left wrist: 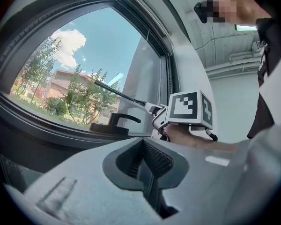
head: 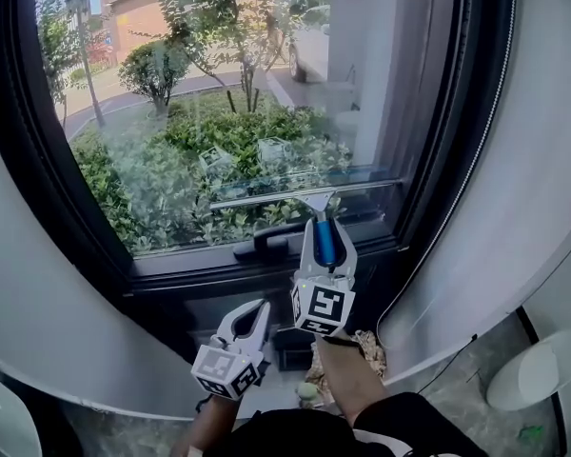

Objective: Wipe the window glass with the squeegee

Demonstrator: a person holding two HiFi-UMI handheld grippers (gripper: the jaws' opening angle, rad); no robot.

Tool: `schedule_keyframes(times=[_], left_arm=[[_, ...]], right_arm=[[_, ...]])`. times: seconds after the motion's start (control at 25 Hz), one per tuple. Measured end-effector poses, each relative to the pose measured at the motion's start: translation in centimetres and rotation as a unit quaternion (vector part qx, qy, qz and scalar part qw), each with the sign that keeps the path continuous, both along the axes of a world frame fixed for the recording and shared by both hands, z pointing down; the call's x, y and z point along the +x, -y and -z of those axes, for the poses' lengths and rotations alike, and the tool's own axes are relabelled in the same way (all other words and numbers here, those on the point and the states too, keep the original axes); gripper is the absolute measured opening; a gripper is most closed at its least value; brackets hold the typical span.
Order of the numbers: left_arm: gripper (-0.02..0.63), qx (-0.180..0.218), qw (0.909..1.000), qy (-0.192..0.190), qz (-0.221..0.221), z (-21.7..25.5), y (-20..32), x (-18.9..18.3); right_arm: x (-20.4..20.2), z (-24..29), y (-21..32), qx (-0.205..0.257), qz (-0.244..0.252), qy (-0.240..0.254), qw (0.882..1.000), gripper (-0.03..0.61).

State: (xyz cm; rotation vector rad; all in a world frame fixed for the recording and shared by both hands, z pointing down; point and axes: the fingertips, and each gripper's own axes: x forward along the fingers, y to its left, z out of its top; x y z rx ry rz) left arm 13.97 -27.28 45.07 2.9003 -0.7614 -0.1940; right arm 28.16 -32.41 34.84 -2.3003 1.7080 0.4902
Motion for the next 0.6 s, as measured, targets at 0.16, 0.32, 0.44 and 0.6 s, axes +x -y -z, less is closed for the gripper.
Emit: schedule_keyframes(times=[0.16, 0.32, 0.44, 0.6], left_arm=[[0.0, -0.001, 1.0, 0.001, 0.004, -0.1, 0.0, -0.4], [0.0, -0.003, 1.0, 0.003, 0.007, -0.3, 0.1, -0.8], [0.0, -0.005, 0.9999, 0.006, 0.007, -0.4, 0.0, -0.8], [0.0, -0.009, 0.9999, 0.009, 0.007, -0.7, -0.2, -0.8]], right_arm=[[0.1, -0.5, -0.1, -0.002, -0.001, 0.0, 1.0, 0.13], [0.0, -1.3, 0.0, -0.01, -0.001, 0.008, 1.0, 0.13], [0.0, -1.8, 0.0, -0.017, 0.0, 0.008, 1.0, 0.13], [0.0, -2.1, -0.1, -0.022, 0.0, 0.009, 1.0, 0.13]])
